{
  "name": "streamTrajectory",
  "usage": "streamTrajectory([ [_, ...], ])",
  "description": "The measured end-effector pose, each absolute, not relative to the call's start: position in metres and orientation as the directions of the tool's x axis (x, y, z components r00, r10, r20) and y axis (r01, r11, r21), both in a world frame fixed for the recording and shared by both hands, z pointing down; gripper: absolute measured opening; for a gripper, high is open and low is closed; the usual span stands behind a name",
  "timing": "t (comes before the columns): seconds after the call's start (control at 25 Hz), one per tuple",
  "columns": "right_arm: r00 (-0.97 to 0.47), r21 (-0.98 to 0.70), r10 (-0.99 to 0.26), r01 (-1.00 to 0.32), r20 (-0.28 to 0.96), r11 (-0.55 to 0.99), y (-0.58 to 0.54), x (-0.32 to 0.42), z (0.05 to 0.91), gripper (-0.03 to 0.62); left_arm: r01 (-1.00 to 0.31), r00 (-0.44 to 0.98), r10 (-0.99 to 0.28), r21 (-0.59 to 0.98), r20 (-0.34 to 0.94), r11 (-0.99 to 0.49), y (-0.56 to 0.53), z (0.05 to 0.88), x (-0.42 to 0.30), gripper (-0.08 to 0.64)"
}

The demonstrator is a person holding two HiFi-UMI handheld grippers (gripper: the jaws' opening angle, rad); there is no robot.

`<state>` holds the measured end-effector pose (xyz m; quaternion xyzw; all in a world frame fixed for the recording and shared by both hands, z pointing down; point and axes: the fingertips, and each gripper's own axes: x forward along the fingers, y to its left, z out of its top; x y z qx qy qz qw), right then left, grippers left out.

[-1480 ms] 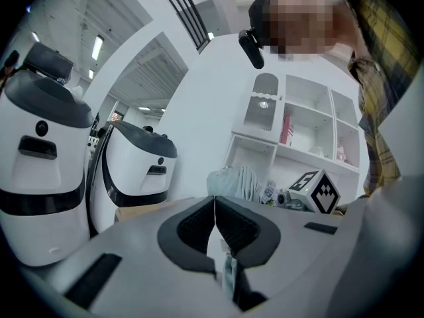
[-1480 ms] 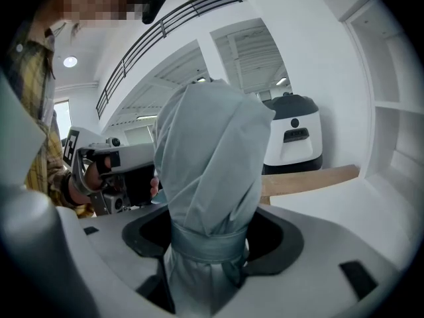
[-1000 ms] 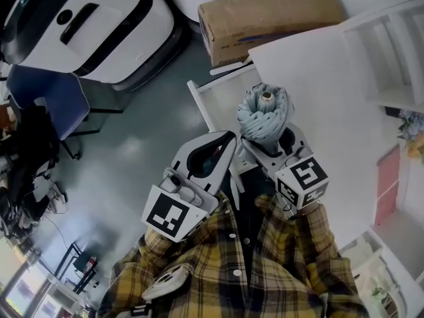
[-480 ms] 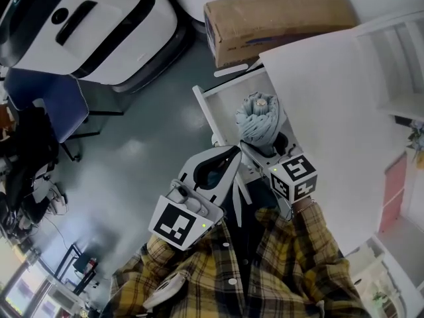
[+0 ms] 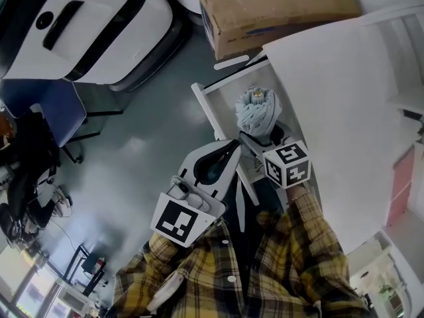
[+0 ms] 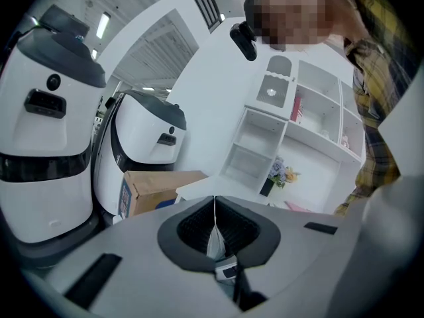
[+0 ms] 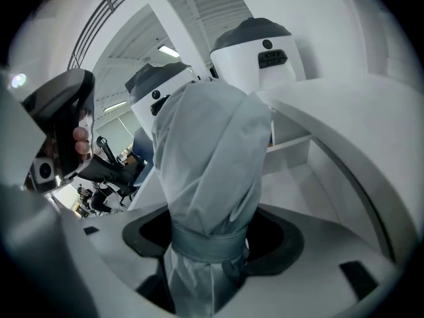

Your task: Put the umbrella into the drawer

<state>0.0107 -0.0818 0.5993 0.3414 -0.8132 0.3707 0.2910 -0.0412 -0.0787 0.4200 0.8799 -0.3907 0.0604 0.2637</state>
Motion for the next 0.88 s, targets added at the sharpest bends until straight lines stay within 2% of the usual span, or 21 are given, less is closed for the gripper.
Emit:
streamTrajectory([
  [0.88, -0.483, -0.407, -0.316, -0.870, 0.817, 0.278, -0.087, 0.035, 0.689, 0.314, -0.732, 0.674, -0.659, 0.425, 0.335, -0.532, -0.104, 0.442, -0.045, 0.023],
])
